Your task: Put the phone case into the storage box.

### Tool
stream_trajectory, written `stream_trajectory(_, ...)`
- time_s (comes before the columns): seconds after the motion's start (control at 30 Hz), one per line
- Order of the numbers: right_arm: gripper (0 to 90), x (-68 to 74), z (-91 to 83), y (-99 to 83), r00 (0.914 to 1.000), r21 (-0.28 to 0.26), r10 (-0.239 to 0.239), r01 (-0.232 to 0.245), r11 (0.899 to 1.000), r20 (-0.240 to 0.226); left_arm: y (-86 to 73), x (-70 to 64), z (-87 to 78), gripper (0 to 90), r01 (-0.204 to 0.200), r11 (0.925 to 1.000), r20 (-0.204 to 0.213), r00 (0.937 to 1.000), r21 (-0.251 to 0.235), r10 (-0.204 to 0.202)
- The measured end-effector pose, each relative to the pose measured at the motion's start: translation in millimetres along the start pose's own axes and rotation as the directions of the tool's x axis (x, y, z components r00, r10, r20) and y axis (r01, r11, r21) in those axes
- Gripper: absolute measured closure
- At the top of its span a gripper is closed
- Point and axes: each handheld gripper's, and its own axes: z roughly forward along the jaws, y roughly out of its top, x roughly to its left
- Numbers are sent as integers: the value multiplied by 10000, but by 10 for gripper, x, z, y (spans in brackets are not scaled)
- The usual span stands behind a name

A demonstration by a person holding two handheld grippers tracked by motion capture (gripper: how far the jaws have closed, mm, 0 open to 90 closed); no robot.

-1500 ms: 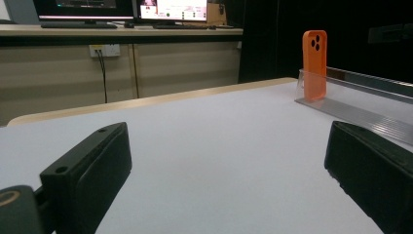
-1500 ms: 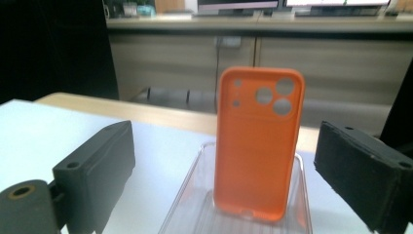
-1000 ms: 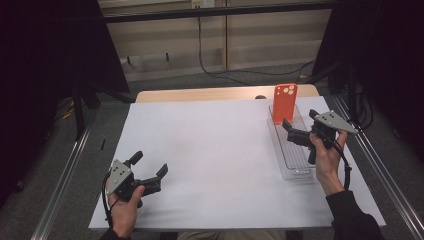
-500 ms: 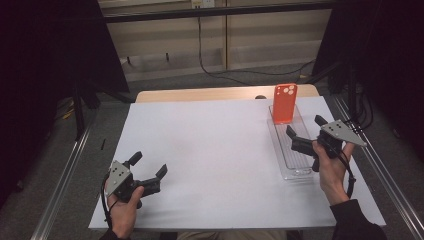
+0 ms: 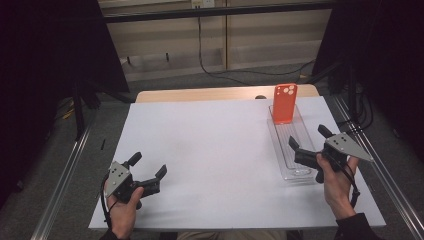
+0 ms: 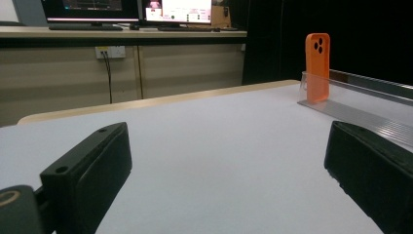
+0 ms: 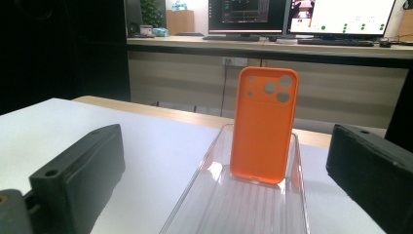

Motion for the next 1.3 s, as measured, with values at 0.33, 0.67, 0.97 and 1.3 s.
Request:
stream_trajectory(0.33, 1, 47, -170, -129, 9998, -4, 47, -47, 10000, 194, -5, 2, -20, 32, -17, 10000, -27, 10000, 53, 18)
stream_trajectory(0.67, 0, 110, -314, -227, 9991, 51, -88, 86, 9999, 417, -9, -13, -58, 32, -90, 10000, -371, 9993, -6, 89)
stream_trajectory(0.97, 0, 144, -465, -305, 9989, -41, -87, 89, 10000, 460, -32, -26, -110, 32, -266, 9996, -453, 9986, 75, 269)
stream_trajectory(1.3, 0, 129, -563, -410, 9986, -14, -5, 5, 10000, 523, -51, -36, -152, 32, -292, 9994, -361, 9989, 167, 298)
